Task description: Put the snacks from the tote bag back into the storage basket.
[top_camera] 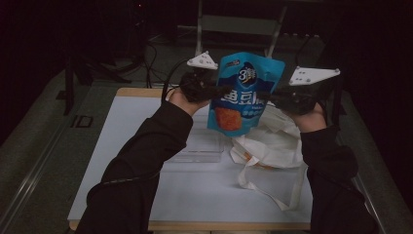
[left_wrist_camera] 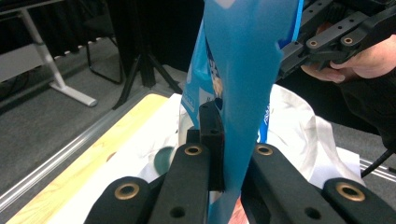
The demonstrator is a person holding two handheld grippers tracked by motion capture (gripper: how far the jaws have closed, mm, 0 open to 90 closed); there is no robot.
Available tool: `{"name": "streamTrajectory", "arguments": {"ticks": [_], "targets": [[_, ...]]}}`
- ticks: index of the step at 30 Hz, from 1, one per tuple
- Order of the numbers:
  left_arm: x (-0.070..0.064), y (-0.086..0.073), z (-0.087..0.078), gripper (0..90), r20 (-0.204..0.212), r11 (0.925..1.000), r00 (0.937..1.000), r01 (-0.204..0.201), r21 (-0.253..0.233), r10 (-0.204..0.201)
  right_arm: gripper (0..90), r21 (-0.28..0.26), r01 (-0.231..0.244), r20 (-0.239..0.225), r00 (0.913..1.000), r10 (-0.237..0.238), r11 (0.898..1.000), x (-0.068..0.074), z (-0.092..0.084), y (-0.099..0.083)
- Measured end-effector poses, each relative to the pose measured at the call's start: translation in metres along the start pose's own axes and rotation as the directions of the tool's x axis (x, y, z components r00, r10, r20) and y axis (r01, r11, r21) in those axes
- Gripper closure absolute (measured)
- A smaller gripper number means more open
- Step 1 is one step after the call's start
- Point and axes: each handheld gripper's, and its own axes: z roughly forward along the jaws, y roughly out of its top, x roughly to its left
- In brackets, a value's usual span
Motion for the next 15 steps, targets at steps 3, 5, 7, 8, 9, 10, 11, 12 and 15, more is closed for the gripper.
{"name": "streamTrajectory", "arguments": {"ticks": [3,5,7,8,9,10,11,12,15], "targets": [[0.002,-0.003,-0.007,90.0,-0.006,1.0,1.0,0.002,0.002,-0.002,88.8,-0.001,0.005,-0.011,0.9999,-0.005,1.0,0.003,0.006,0.004],[0.004,-0.006,-0.014,90.0,-0.013,1.0,0.9999,0.001,0.005,-0.001,88.8,-0.004,0.013,-0.026,0.9996,-0.013,1.0,0.007,0.015,0.008],[0.006,-0.009,-0.021,90.0,-0.022,1.0,0.9998,0.001,0.01,-0.001,88.8,-0.003,0.017,-0.03,0.9994,-0.017,1.0,0.008,0.019,0.01],[0.009,-0.012,-0.027,90.0,-0.026,1.0,0.9997,0.004,0.009,-0.003,88.8,0.0,0.02,-0.041,0.9989,-0.02,1.0,0.012,0.026,0.013],[0.01,-0.014,-0.03,90.0,-0.03,0.9999,0.9995,0.007,0.009,-0.006,88.8,-0.001,0.023,-0.047,0.9986,-0.023,1.0,0.013,0.029,0.015],[0.01,-0.014,-0.03,90.0,-0.03,0.9999,0.9995,0.007,0.009,-0.006,88.8,-0.001,0.023,-0.047,0.9986,-0.023,1.0,0.013,0.029,0.015],[0.011,-0.016,-0.033,90.0,-0.03,0.9999,0.9995,0.009,0.009,-0.009,88.8,0.0,0.028,-0.053,0.9982,-0.028,1.0,0.015,0.034,0.017],[0.012,-0.017,-0.036,90.0,-0.034,0.9999,0.9994,0.01,0.006,-0.009,88.8,0.0,0.028,-0.053,0.9982,-0.028,1.0,0.015,0.034,0.017],[0.016,-0.026,-0.047,90.0,-0.06,0.9999,0.9981,0.016,0.005,-0.016,88.8,0.0,0.03,-0.073,0.9969,-0.03,1.0,0.021,0.046,0.022]]}}
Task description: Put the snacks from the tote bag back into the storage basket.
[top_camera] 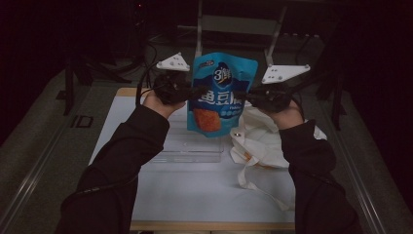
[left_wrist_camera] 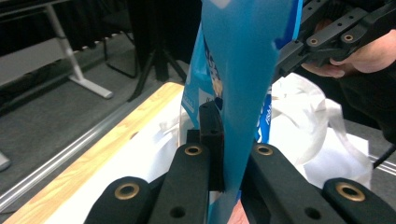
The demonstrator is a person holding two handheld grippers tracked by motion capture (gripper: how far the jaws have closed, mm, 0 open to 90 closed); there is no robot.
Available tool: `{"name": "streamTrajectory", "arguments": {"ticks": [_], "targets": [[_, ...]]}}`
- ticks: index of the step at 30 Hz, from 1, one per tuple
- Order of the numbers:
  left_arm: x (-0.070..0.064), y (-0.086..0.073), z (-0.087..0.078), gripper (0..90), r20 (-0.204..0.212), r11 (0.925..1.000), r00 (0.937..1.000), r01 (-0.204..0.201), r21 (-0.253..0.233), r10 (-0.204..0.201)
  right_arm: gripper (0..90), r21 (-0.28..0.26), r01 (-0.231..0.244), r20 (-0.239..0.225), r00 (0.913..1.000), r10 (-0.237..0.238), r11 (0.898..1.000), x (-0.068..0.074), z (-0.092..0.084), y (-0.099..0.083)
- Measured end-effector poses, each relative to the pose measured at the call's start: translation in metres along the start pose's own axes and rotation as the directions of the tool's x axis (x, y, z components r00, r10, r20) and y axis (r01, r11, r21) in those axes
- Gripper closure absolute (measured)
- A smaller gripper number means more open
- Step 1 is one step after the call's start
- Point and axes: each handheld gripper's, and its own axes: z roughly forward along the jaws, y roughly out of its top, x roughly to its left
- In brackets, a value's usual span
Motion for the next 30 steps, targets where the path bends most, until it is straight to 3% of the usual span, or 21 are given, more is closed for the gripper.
{"name": "streamTrajectory", "arguments": {"ticks": [15,30], "targets": [[0.021,-0.039,-0.026,90.0,-0.052,0.9986,0.9973,0.053,0.002,-0.053,88.8,0.038,0.014,-0.062,0.998,-0.011,0.999,0.015,0.053,0.008],[0.04,-0.073,-0.021,90.0,-0.058,0.9927,0.991,0.12,-0.018,-0.12,89.0,0.073,-0.001,-0.087,0.9962,0.007,0.997,0.018,0.089,-0.005]]}}
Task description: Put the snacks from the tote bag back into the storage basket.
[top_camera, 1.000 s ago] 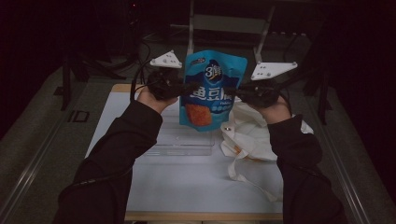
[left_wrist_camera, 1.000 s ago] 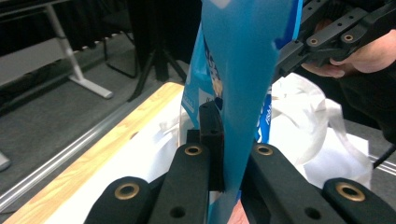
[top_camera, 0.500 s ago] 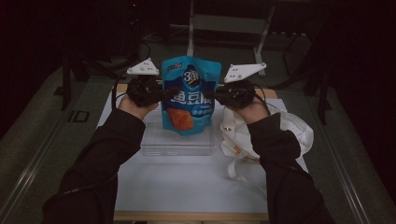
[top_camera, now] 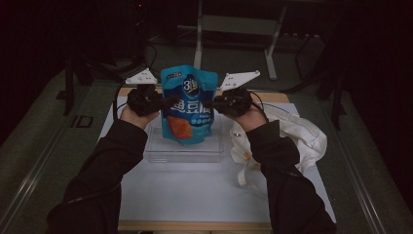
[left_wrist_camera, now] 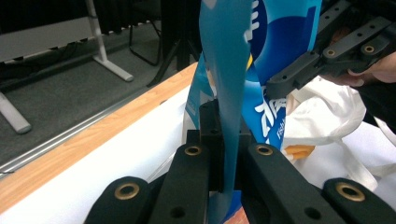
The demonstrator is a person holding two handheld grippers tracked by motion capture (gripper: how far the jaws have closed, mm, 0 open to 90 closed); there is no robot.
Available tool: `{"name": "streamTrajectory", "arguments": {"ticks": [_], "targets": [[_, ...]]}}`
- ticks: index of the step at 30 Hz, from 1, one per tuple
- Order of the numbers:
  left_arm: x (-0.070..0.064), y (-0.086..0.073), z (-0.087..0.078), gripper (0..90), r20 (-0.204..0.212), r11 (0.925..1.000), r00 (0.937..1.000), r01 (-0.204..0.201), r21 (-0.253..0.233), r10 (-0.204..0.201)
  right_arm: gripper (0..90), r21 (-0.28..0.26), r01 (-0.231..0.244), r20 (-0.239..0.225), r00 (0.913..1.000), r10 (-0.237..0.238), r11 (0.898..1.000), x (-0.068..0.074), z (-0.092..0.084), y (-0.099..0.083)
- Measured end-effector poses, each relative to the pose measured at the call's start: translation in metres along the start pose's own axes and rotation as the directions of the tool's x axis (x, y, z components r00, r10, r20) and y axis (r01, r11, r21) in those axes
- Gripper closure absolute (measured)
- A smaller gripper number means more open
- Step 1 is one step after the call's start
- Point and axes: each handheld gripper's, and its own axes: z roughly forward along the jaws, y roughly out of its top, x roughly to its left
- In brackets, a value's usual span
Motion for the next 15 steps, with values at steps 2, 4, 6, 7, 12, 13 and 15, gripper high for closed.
{"name": "streamTrajectory", "arguments": {"ticks": [2,4,6,7,12,13,15], "targets": [[0.003,-0.004,0.002,90.0,0.007,0.9999,0.9999,0.01,0.003,-0.01,89.0,0.01,-0.005,-0.002,1.0,0.005,1.0,-0.001,0.003,-0.003],[0.003,-0.008,0.004,90.0,0.012,0.9999,0.9998,0.015,0.006,-0.015,89.0,0.016,-0.007,-0.005,1.0,0.007,1.0,-0.001,0.006,-0.005],[0.005,-0.011,0.006,90.0,0.018,0.9997,0.9996,0.021,0.011,-0.021,89.0,0.019,-0.011,-0.011,0.9999,0.011,1.0,-0.001,0.008,-0.009],[0.005,-0.011,0.006,90.0,0.018,0.9997,0.9996,0.021,0.011,-0.021,89.0,0.021,-0.013,-0.013,0.9998,0.013,1.0,-0.001,0.009,-0.01],[0.005,-0.017,0.009,90.0,0.019,0.9995,0.9996,0.022,0.024,-0.022,89.0,0.016,-0.025,-0.02,0.9995,0.025,1.0,0.0,0.014,-0.018],[0.006,-0.018,0.01,90.0,0.024,0.9992,0.9993,0.027,0.029,-0.028,89.0,0.016,-0.025,-0.02,0.9995,0.025,1.0,0.0,0.014,-0.018],[0.006,-0.02,0.011,90.0,0.02,0.9992,0.9995,0.023,0.033,-0.023,89.0,0.02,-0.03,-0.021,0.9993,0.03,0.999,-0.001,0.015,-0.021]]}}
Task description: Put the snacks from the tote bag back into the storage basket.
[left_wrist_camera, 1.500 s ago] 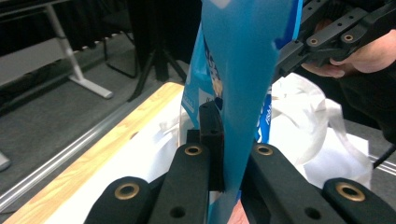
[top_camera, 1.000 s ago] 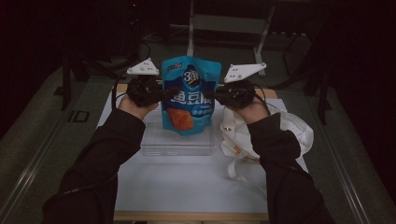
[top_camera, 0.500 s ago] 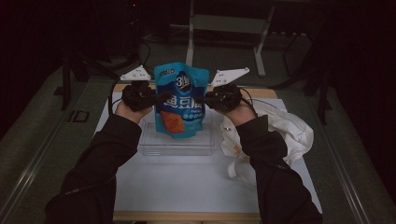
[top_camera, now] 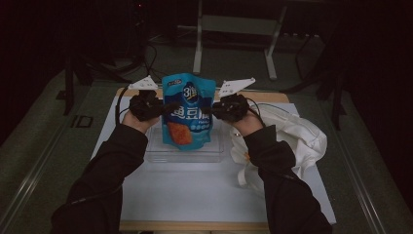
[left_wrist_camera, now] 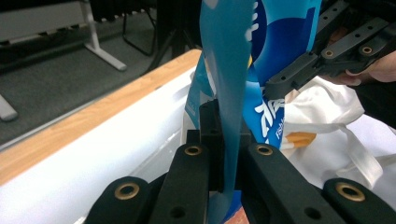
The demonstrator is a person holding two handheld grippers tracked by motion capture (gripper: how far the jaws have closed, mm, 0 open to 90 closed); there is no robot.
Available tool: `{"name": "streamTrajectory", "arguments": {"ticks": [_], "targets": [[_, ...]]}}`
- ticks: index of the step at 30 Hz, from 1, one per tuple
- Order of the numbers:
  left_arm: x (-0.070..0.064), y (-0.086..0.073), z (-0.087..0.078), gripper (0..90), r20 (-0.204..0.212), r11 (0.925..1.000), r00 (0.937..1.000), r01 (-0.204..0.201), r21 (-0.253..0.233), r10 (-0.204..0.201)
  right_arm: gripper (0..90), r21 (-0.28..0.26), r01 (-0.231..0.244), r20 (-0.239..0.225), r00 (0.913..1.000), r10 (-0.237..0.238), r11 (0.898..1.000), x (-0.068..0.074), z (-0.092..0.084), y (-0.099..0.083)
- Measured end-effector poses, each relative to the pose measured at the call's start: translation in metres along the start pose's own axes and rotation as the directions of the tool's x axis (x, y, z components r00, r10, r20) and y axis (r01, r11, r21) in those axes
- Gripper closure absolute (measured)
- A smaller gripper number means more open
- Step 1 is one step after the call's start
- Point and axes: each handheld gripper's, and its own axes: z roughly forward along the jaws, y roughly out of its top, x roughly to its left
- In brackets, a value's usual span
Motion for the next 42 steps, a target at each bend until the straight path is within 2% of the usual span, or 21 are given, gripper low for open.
{"name": "streamTrajectory", "arguments": {"ticks": [12,27,37,40,42], "targets": [[0.0,-0.017,0.006,90.0,0.032,0.9993,0.9988,0.038,0.002,-0.038,89.0,0.005,-0.017,-0.019,0.9997,0.017,1.0,0.003,0.006,-0.016],[0.007,-0.04,0.013,90.0,0.054,0.9982,0.997,0.053,0.028,-0.055,88.9,0.042,-0.027,-0.035,0.999,0.028,0.999,0.007,0.021,-0.034],[0.01,-0.053,0.015,89.8,0.081,0.9983,0.9951,0.056,0.016,-0.057,88.8,0.048,-0.014,-0.033,0.9993,0.016,0.999,0.012,0.027,-0.041],[0.011,-0.058,0.014,89.7,0.091,0.9982,0.9941,0.06,-0.002,-0.059,88.8,0.043,-0.013,-0.035,0.9993,0.015,0.999,0.013,0.028,-0.043],[0.011,-0.061,0.013,89.6,0.096,0.9988,0.9943,0.046,-0.015,-0.045,88.8,0.032,-0.018,-0.038,0.9991,0.019,0.999,0.014,0.028,-0.045]]}}
